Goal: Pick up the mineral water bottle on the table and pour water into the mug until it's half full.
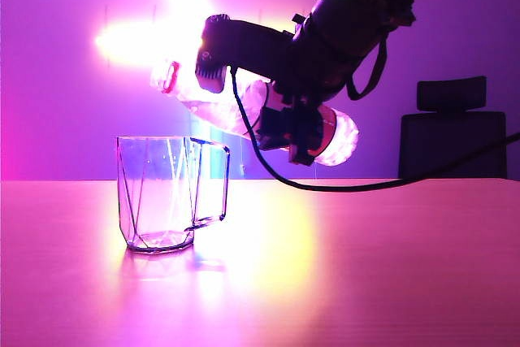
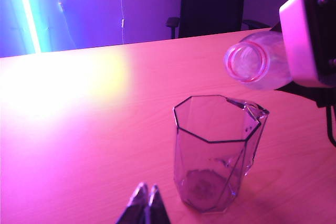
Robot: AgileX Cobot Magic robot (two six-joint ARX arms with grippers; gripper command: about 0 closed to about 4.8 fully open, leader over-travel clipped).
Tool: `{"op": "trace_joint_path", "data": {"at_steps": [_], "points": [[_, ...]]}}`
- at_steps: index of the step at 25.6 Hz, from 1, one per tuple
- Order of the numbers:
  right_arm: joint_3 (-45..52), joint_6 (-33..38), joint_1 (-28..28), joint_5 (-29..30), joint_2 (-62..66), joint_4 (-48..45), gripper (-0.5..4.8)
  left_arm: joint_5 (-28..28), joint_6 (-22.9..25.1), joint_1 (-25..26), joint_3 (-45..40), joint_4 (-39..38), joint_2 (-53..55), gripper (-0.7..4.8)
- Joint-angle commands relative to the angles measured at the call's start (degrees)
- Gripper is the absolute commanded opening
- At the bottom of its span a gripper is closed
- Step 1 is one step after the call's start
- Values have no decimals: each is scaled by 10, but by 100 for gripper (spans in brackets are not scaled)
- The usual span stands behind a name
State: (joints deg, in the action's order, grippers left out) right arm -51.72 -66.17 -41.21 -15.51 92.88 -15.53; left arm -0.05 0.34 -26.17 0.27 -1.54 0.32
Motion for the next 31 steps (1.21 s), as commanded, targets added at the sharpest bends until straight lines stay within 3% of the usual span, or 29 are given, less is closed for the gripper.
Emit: {"op": "trace_joint_path", "data": {"at_steps": [1,12,31], "points": [[-7,-39,-1,-35,-6,-31,269,2,-2,0,2,3,0,-2],[-7,-112,-1,-95,-6,-58,269,2,-2,0,2,3,0,-2],[-7,-168,-2,-116,-6,-71,269,2,-2,0,2,3,0,-2]]}}
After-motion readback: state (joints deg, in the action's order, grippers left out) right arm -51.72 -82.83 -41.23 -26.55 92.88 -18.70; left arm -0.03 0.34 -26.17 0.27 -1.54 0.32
